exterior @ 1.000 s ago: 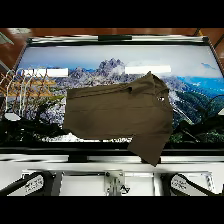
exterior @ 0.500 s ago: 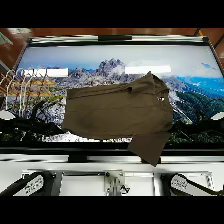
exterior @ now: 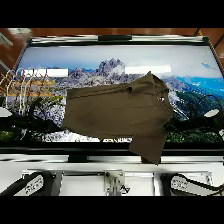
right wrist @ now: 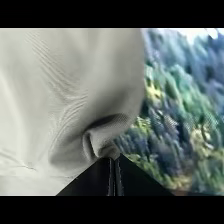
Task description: Fold the shirts.
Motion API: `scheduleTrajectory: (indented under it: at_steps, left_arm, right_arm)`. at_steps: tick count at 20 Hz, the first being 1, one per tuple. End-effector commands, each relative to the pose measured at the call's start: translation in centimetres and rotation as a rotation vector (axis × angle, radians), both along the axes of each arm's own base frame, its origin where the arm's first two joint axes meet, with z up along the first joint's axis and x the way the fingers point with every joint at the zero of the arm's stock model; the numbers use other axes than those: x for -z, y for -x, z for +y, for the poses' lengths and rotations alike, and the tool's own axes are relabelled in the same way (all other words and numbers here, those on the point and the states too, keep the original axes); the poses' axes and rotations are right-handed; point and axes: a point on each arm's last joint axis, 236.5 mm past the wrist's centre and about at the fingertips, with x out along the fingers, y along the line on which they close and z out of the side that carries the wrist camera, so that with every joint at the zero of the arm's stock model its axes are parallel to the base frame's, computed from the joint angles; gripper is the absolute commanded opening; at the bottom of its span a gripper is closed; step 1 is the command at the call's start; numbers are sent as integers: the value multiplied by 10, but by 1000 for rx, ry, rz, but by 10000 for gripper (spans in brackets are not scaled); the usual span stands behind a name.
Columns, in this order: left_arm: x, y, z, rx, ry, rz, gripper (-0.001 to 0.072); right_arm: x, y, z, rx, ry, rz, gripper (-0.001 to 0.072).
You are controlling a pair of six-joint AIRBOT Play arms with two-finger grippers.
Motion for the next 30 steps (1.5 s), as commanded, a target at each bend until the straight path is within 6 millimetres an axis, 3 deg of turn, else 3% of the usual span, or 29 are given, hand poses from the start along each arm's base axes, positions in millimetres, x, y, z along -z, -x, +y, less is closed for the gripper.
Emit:
scheduleTrajectory:
  at_steps: [1,2,4,6,8,11,13,15,16,17,19,21,23,26,30]
  left_arm:
    - [-34,-27,7,2,-31,-116,31]
    - [-56,-41,11,6,-49,-184,31]
    - [-115,-70,18,16,-90,-348,31]
    - [-195,-94,17,15,-109,-559,31]
    - [-288,-103,12,11,-127,-798,31]
    - [-432,-84,6,-36,-185,-1170,31]
    - [-522,-50,0,-101,-208,-1424,31]
    - [-595,-5,-4,-190,-201,-1661,31]
    - [-622,17,-2,-251,-191,-1759,31]
    - [-638,36,3,-314,-189,-1816,31]
    - [-644,60,16,-392,-277,-1846,32]
    - [-626,74,29,-434,-384,-1779,31]
    - [-593,82,30,-398,-456,-1667,32]
    - [-530,85,21,-271,-495,-1434,32]
    - [-446,67,24,-160,-496,-1122,33]
  right_arm:
    - [-49,-34,12,-133,32,-155,57]
    - [-79,-51,9,-152,67,-241,57]
    - [-163,-89,3,-144,135,-473,57]
    - [-271,-111,5,-136,199,-742,58]
    - [-390,-108,19,-129,248,-1031,58]
    - [-555,-62,36,-75,357,-1448,57]
    - [-645,-9,49,-36,445,-1699,57]
    - [-702,43,58,-5,536,-1872,57]
    - [-719,65,60,12,580,-1924,58]
    - [-729,84,60,34,628,-1955,58]
    - [-734,113,58,67,703,-1966,58]
    - [-730,135,56,93,750,-1942,58]
    - [-715,146,55,90,779,-1876,58]
    - [-650,136,57,30,699,-1607,58]
    - [-517,103,42,-26,502,-1014,58]
